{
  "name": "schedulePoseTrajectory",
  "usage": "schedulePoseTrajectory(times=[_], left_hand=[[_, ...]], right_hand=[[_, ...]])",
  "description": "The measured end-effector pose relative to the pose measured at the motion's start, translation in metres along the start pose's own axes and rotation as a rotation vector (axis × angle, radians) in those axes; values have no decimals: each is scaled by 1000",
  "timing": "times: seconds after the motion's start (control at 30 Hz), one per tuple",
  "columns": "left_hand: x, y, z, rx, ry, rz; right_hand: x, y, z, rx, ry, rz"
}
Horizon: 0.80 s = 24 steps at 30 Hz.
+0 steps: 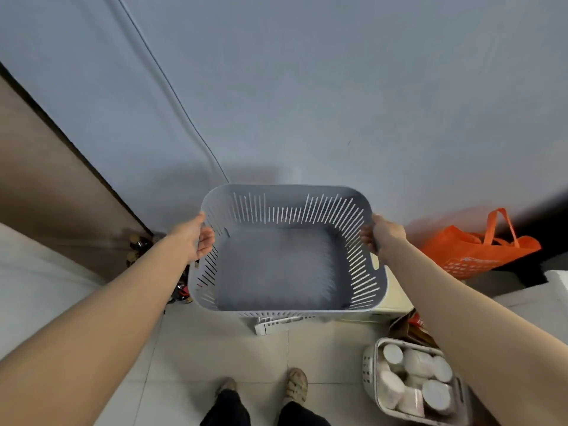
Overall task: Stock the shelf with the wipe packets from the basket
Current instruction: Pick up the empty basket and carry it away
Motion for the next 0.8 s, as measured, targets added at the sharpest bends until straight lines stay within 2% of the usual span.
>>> schedulePoseTrajectory(times=[0.37,0.8], left_hand=[[-98,-50,8,10,58,-28],[-130,-74,30,57,37,-18]], right_hand=[[-111,-38,-29,35,-43,5],[-144,-45,-59,100,-77,-1]])
Point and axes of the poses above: each hand's wrist, its own x-axis away from the middle knuckle, its own y-axis out of the back of the hand, z = x × y, the point moved 2 cm from there along -x, towards the middle knuckle, and after that the axes turned 5 degrees about y, right-handed, at the moved point
